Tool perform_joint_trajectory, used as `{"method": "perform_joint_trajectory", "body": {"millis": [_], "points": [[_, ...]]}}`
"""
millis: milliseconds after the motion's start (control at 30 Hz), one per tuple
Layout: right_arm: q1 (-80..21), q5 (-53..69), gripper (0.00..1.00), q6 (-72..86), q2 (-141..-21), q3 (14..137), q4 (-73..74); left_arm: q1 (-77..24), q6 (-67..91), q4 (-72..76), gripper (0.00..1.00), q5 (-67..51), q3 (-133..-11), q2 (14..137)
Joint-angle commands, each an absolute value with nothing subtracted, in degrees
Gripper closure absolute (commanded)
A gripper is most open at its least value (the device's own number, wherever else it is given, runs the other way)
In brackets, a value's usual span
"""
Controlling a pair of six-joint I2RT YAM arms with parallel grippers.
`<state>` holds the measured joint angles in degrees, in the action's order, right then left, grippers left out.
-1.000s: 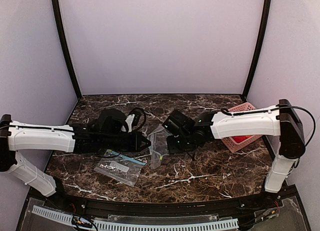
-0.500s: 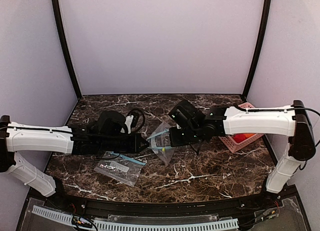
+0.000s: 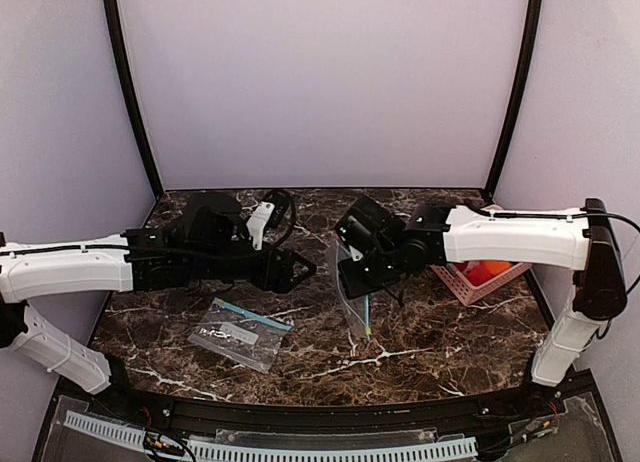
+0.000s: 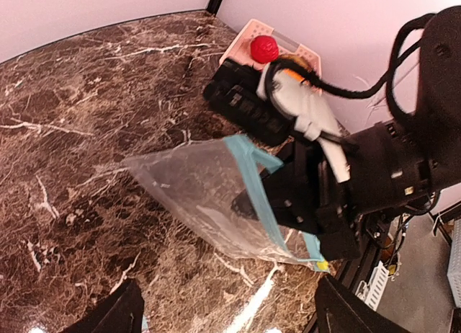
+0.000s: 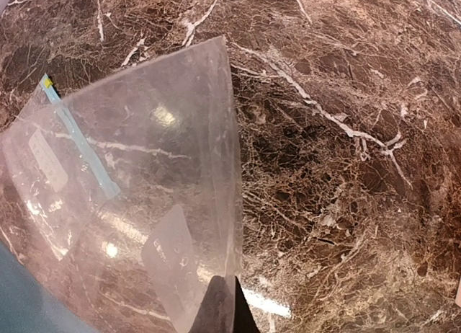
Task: Place the food in the zip-top bag and seal the zipper
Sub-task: Open the zipper food storage bag.
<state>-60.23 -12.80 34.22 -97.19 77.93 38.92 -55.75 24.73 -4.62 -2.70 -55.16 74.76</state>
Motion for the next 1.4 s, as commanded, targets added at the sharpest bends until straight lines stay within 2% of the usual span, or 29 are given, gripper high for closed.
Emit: {"method": "perform_joint_trajectory", "body": {"millis": [0, 233, 567, 867, 1367], "points": [[-60.67, -10.5, 1.0, 31.57, -98.68, 80.68, 39.96, -55.58, 17.5, -6.19, 0.15, -5.73, -59.21, 74.78], [-61.34, -8.59, 1.0, 29.03, -99.08, 81.76, 39.07, -55.55, 16.29, -5.01, 0.05, -6.54, -64.15, 80.36], [-61.65, -5.74, 1.0, 27.81, -98.24, 80.64, 37.86, -55.57, 13.53, -4.03, 0.03, -3.04, -66.55, 83.86], [-61.77, -4.03, 1.0, 26.36, -95.76, 78.55, 35.34, -55.46, 12.25, -6.89, 0.31, 1.06, -66.66, 84.04], [-62.15, -1.53, 1.0, 23.45, -92.97, 76.38, 34.21, -55.2, 11.42, -8.98, 0.43, 0.83, -66.07, 83.62]]}}
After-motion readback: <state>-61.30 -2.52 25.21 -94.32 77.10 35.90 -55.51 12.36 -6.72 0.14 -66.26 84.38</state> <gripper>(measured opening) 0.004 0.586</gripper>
